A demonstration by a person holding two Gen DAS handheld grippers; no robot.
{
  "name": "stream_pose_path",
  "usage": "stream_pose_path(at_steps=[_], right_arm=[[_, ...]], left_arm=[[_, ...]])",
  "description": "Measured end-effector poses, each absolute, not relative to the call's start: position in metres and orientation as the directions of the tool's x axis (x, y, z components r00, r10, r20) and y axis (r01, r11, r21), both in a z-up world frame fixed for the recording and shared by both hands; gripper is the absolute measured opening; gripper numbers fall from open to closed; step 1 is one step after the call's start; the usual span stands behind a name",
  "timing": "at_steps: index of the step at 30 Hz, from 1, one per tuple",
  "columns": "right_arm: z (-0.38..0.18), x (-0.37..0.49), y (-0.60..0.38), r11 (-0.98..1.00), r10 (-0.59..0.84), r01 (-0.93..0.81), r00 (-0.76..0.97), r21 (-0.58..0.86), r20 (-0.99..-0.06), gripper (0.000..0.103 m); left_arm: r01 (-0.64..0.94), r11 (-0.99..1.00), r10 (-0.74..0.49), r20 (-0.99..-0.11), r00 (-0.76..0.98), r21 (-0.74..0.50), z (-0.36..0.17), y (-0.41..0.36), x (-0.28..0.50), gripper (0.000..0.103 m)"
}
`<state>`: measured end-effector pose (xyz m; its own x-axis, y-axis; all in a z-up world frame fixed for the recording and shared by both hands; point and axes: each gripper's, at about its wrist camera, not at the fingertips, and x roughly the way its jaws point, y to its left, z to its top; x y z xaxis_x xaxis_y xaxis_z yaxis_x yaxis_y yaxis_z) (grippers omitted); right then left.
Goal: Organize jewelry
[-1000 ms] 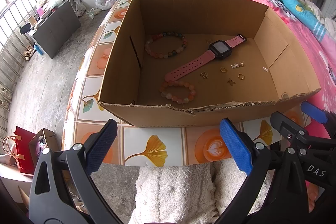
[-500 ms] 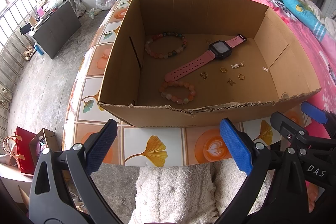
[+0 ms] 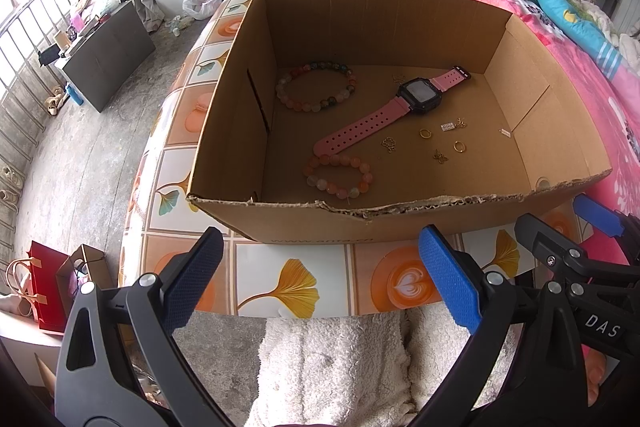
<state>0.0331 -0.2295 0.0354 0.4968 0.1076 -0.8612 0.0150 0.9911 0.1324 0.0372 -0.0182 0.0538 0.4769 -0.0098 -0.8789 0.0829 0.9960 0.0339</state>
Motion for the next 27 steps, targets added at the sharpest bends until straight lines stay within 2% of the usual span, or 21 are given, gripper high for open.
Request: stream_pose_path(at_steps=[27], right_arm=[[0.0343, 0.0335, -0.2296, 0.991, 0.109, 0.016, 0.495, 0.135, -0.862, 0.092]], left_arm=[[0.079, 0.997, -0.014, -0.884, 0.467, 0.026, 0.0531, -0.0174, 0.0396, 0.094]])
